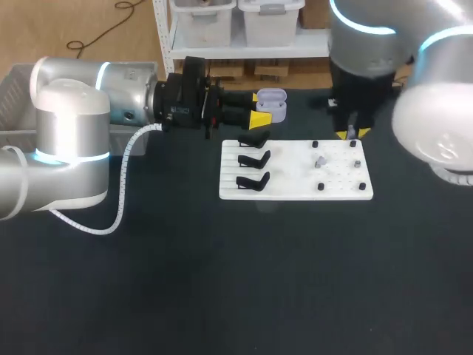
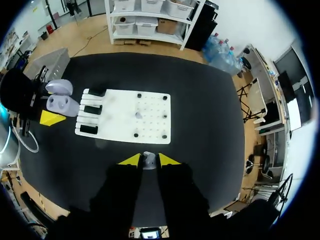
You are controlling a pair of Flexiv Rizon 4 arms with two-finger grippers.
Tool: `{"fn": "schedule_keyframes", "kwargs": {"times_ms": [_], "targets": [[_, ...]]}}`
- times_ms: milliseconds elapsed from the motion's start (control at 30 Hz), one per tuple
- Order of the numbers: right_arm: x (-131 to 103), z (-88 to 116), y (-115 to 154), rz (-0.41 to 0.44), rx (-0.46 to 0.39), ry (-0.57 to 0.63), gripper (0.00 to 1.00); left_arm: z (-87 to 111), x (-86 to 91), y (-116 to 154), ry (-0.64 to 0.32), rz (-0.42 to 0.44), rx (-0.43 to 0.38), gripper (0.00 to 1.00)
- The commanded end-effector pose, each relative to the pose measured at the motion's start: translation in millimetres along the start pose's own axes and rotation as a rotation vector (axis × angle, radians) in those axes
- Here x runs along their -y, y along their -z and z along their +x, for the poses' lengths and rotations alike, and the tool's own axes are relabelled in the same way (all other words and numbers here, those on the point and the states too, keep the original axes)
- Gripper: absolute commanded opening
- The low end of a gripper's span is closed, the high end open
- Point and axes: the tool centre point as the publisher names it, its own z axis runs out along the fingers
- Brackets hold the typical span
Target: Pick up each earbud case from the left stands, insert the matching earbuds, close the lid, and place the case in the box.
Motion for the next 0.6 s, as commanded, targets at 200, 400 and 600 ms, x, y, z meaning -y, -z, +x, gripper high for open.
{"fn": "schedule_keyframes", "kwargs": {"times_ms": [200,400,600], "targets": [[-1.8,-1.0,2.9,0.005,-0.005,-0.001,0.00,0.5,1.4,-0.1,-0.003,-0.005,0.002,0.00],[-5.8,-6.6,7.4,-0.002,0.004,-0.017,0.00,0.5,1.4,-0.1,-0.003,-0.005,0.002,0.00],[-28.8,-35.6,28.2,0.085,-0.014,-0.159,0.00,0.5,1.4,-0.1,-0.003,-0.005,0.002,0.00]]}}
